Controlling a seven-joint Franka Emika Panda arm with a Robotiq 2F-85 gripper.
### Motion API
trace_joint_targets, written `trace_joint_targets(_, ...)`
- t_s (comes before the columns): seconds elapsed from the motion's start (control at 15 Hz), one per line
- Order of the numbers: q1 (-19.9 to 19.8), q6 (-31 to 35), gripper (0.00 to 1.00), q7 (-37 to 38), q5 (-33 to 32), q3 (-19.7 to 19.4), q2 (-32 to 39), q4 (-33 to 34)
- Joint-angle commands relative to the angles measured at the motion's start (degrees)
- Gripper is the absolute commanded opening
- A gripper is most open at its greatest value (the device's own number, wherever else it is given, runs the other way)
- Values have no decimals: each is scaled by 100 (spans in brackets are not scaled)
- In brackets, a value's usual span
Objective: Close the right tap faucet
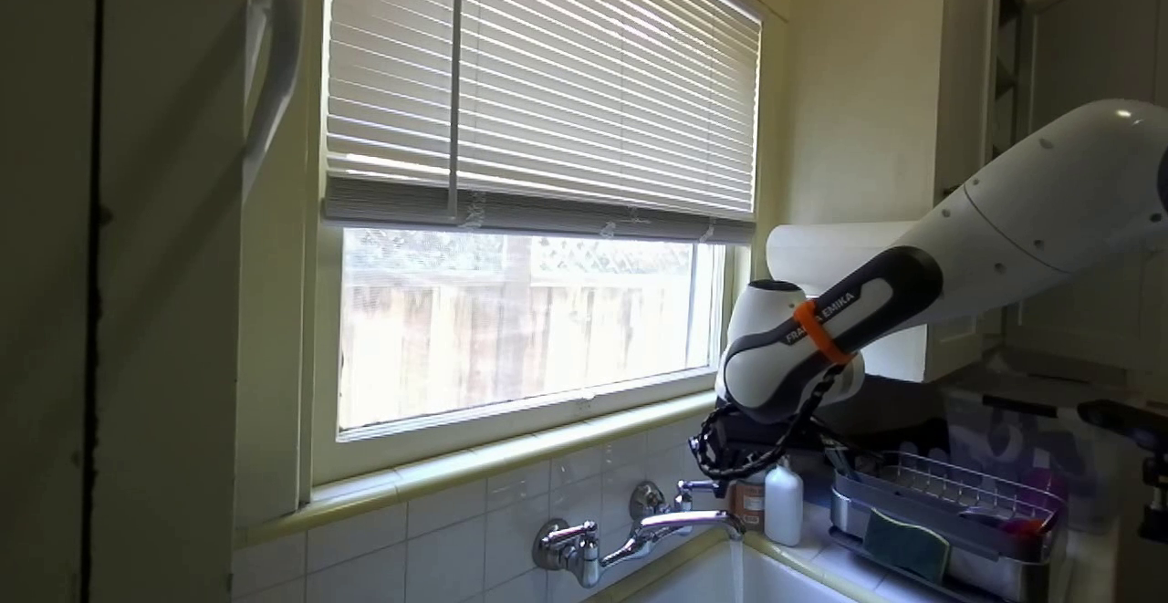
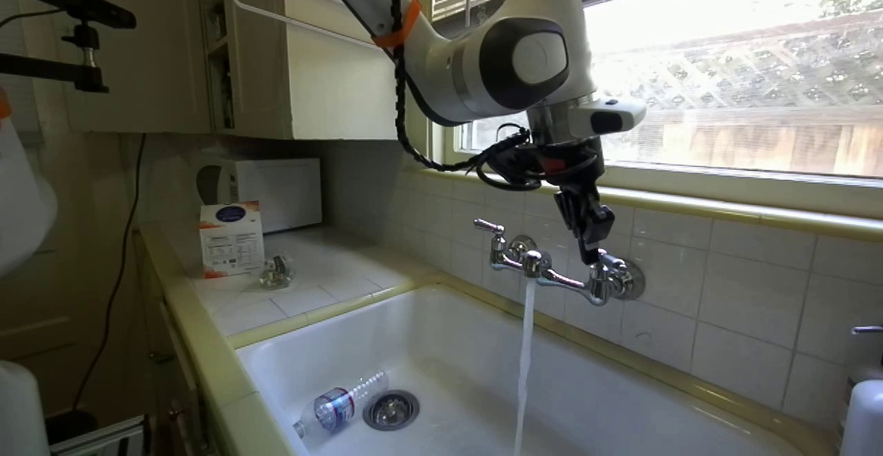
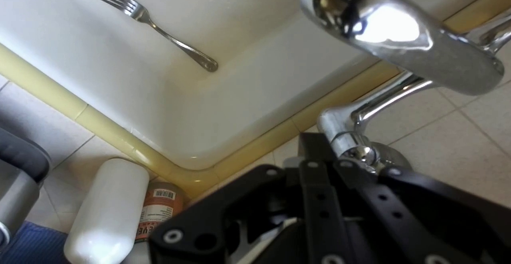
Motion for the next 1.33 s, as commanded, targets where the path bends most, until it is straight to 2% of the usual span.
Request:
trace_joint_targets(0.0, 176, 63, 0, 402, -302, -213, 430, 341)
trace_joint_targets(0.6, 440, 424, 0, 1126, -614, -638, 918, 754)
trace_joint_targets(1.27, 535, 979, 0, 1012, -82, -765, 1366, 1048)
